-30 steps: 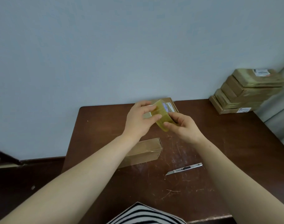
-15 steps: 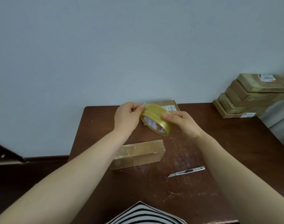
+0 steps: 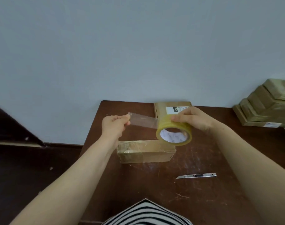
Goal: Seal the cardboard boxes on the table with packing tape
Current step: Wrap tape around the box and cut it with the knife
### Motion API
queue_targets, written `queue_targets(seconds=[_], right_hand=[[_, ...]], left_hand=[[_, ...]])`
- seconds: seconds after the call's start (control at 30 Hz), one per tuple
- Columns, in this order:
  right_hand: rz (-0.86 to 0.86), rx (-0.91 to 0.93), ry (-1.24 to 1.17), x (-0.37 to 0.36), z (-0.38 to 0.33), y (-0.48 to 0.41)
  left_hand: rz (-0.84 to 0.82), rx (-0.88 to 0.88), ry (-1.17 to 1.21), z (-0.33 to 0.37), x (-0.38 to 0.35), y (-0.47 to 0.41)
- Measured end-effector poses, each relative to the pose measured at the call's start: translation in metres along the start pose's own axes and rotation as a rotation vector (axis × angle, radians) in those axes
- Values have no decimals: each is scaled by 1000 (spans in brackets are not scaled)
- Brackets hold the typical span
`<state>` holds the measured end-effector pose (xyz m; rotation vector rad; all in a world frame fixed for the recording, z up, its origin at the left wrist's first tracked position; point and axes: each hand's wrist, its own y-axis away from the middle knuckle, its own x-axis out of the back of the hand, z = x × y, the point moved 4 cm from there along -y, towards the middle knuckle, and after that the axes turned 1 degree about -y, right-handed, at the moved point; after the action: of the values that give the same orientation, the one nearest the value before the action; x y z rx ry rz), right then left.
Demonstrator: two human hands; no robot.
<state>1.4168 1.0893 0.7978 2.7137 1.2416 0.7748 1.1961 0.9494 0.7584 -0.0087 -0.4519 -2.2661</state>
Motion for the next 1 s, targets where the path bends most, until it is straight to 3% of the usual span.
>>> queue_targets(seconds=[0.13, 0.43, 0.7, 1.0], right_hand=[[43, 2, 91, 26, 12, 0], [34, -129, 561, 13, 35, -11], [17, -151, 825, -5, 38, -15], [24, -186, 919, -8, 33, -19]], left_hand=[[131, 38, 78, -10, 31, -3], [178, 73, -10, -48, 41, 18], [269, 46, -154, -81, 43, 19], [298, 76, -258, -95, 39, 15]])
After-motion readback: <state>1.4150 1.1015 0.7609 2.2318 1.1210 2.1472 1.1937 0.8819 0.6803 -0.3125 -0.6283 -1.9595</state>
